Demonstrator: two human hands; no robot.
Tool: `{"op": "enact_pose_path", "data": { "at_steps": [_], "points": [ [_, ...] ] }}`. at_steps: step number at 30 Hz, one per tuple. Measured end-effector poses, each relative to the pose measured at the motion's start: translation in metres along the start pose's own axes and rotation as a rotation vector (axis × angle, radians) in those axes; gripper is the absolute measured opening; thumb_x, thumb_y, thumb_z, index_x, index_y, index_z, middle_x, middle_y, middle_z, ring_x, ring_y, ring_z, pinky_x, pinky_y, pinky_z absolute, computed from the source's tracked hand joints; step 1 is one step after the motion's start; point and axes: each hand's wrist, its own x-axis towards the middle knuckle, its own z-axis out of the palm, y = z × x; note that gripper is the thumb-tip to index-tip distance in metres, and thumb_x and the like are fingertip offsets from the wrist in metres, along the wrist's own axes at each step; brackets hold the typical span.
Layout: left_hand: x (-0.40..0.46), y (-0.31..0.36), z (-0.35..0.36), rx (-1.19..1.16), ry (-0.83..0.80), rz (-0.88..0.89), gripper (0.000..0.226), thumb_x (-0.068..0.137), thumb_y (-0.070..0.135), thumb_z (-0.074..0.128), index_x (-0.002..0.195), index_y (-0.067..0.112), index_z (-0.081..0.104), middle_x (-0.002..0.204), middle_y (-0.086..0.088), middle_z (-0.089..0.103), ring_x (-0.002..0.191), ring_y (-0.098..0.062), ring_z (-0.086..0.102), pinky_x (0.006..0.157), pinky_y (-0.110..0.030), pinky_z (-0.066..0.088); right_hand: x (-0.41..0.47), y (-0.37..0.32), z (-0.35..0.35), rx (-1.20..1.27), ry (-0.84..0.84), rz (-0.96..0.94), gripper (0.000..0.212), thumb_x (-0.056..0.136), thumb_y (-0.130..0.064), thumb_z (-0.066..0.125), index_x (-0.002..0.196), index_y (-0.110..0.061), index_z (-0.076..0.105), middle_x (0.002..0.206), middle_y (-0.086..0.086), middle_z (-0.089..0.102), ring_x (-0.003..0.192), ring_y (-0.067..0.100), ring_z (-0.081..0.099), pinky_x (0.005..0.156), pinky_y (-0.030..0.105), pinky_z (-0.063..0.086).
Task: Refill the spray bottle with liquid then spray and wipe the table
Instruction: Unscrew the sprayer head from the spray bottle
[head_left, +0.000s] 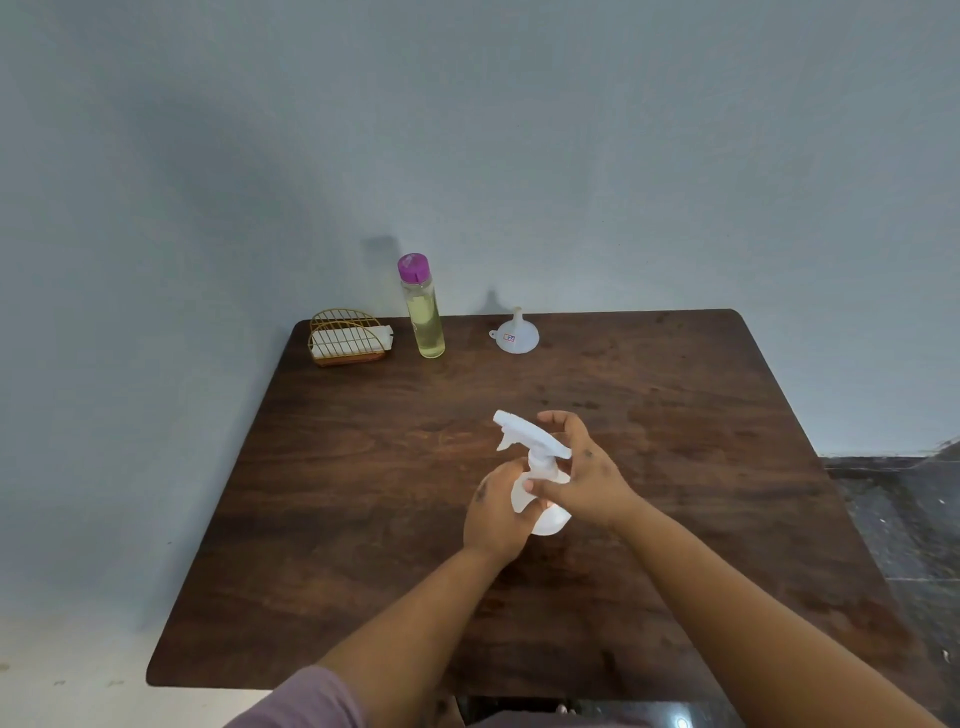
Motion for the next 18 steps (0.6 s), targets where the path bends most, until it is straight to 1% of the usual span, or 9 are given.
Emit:
{"op": "enact_pose_path", "data": {
  "at_steps": [1, 3, 5, 7, 9, 10, 12, 14, 18],
  "points": [
    [0.0, 0.0, 0.0, 0.0, 0.009, 0.011, 0.044, 0.086, 0.037, 0.065, 0.127, 0.02, 0.057, 0.124, 0.004, 0.064, 0.114, -0.014, 0.059, 0.098, -0.036, 0.05, -0.001, -0.001, 0.003, -0.034, 0.023, -0.035, 0.072, 0.073, -0.022, 0.08, 0.13, -0.026, 0.037, 0.121, -0.02, 0.051, 0.104, 0.002, 0.056, 0.083, 0.015, 0.044],
    [-0.001, 0.0, 0.001, -0.005, 0.016, 0.016, 0.043, 0.086, 0.032, 0.067, 0.127, 0.02, 0.057, 0.125, 0.005, 0.063, 0.116, -0.014, 0.057, 0.099, -0.034, 0.048, -0.001, 0.0, 0.007, -0.081, 0.092, -0.092, 0.057, 0.073, -0.019, 0.079, 0.118, -0.026, 0.045, 0.105, -0.019, 0.058, 0.09, 0.001, 0.059, 0.072, 0.011, 0.043],
    [-0.001, -0.001, 0.0, -0.017, 0.014, 0.014, 0.045, 0.084, 0.033, 0.066, 0.127, 0.021, 0.057, 0.126, 0.006, 0.062, 0.117, -0.014, 0.056, 0.101, -0.033, 0.046, 0.0, -0.001, 0.006, -0.129, 0.131, -0.118, 0.035, 0.074, -0.014, 0.076, 0.1, -0.022, 0.053, 0.086, -0.012, 0.06, 0.076, 0.003, 0.058, 0.065, 0.013, 0.04],
    [-0.001, -0.001, 0.0, -0.012, 0.007, 0.0, 0.05, 0.082, 0.041, 0.063, 0.128, 0.021, 0.056, 0.128, 0.006, 0.061, 0.119, -0.013, 0.055, 0.102, -0.032, 0.045, 0.001, -0.004, 0.003, -0.169, 0.13, -0.133, 0.026, 0.075, -0.012, 0.075, 0.09, -0.017, 0.055, 0.078, -0.01, 0.059, 0.07, 0.003, 0.055, 0.062, 0.011, 0.038],
    [-0.001, 0.0, 0.0, 0.004, 0.003, -0.019, 0.057, 0.08, 0.051, 0.06, 0.13, 0.023, 0.055, 0.131, 0.007, 0.06, 0.121, -0.013, 0.053, 0.104, -0.032, 0.044, 0.001, -0.008, -0.001, -0.181, 0.117, -0.122, 0.024, 0.075, -0.011, 0.076, 0.089, -0.016, 0.057, 0.077, -0.012, 0.057, 0.067, 0.001, 0.053, 0.06, 0.007, 0.038],
    [-0.001, -0.001, 0.001, 0.005, 0.002, -0.029, 0.057, 0.08, 0.052, 0.061, 0.13, 0.023, 0.055, 0.131, 0.008, 0.059, 0.121, -0.013, 0.053, 0.104, -0.033, 0.044, 0.001, -0.01, -0.004, -0.184, 0.118, -0.115, 0.024, 0.075, -0.012, 0.076, 0.089, -0.017, 0.057, 0.076, -0.011, 0.056, 0.066, 0.002, 0.053, 0.06, 0.007, 0.039],
    [0.0, -0.002, 0.001, 0.004, 0.0, -0.038, 0.054, 0.082, 0.049, 0.065, 0.13, 0.025, 0.055, 0.131, 0.008, 0.059, 0.12, -0.012, 0.053, 0.103, -0.033, 0.045, 0.002, -0.012, -0.008, -0.202, 0.136, -0.111, 0.024, 0.075, -0.012, 0.076, 0.088, -0.014, 0.056, 0.077, -0.005, 0.059, 0.066, 0.007, 0.053, 0.057, 0.008, 0.038],
    [0.0, -0.001, 0.0, 0.008, -0.007, -0.041, 0.055, 0.082, 0.051, 0.065, 0.13, 0.027, 0.054, 0.131, 0.009, 0.059, 0.12, -0.012, 0.053, 0.103, -0.034, 0.046, 0.003, -0.014, -0.013, -0.228, 0.157, -0.116, 0.024, 0.075, -0.012, 0.076, 0.089, -0.011, 0.056, 0.08, 0.001, 0.061, 0.069, 0.013, 0.055, 0.059, 0.009, 0.037],
    [0.002, 0.0, -0.003, 0.003, -0.023, -0.047, 0.057, 0.077, 0.055, 0.064, 0.127, 0.027, 0.056, 0.126, 0.008, 0.061, 0.114, -0.013, 0.055, 0.097, -0.038, 0.051, 0.001, -0.027, -0.022, -0.212, 0.163, -0.132, 0.024, 0.076, -0.013, 0.075, 0.092, -0.014, 0.058, 0.083, -0.001, 0.062, 0.073, 0.013, 0.058, 0.064, 0.015, 0.039]
  ]
}}
